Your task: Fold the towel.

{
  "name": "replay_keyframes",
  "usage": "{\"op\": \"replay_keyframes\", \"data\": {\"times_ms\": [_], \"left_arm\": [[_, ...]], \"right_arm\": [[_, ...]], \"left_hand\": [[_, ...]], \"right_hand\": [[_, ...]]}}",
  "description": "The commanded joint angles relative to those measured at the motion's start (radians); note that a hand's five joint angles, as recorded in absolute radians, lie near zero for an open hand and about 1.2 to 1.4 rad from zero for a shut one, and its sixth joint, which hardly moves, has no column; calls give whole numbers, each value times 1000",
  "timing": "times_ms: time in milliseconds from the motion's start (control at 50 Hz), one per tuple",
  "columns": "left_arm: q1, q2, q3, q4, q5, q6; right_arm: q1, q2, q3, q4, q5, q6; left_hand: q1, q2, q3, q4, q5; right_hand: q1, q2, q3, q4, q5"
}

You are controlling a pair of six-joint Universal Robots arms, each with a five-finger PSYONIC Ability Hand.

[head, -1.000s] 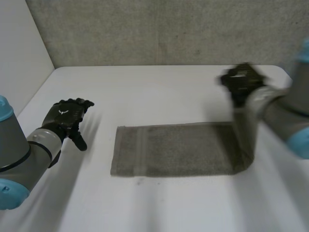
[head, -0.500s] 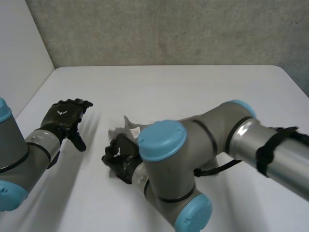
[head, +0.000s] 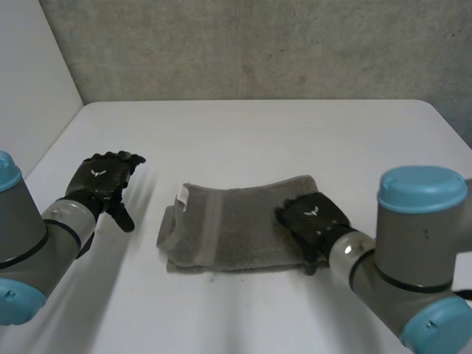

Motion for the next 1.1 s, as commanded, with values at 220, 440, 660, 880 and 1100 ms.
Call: {"op": "replay_keyframes", "data": {"times_ms": [220,440,660,880,1100], "left_arm": [[-14,-1,-9,3,-1,0],[-14,0,-12,3,-4,0],[-8,23,-18,3,-4,-2],[-6,30,-12,1,-1,0],[-55,51,51,-9,-9,-14]], "right_arm": [[-47,-14,106,-197,95,-184],[286,136,-255,-156,80,-407],[446,405,-555,123,-136,-690],[430,264,-451,13,-98,-489],[257,-28,-202,-100,-86,-63]], "left_hand": [[2,10,7,8,-31],[3,10,8,9,-30],[3,10,8,9,-30],[3,10,8,9,-30],[3,10,8,9,-30]], "right_hand": [[1027,1027,1034,1030,1025],[1027,1027,1034,1030,1025],[1027,1027,1034,1030,1025],[171,171,178,174,169],[-195,-194,-188,-191,-197]]}}
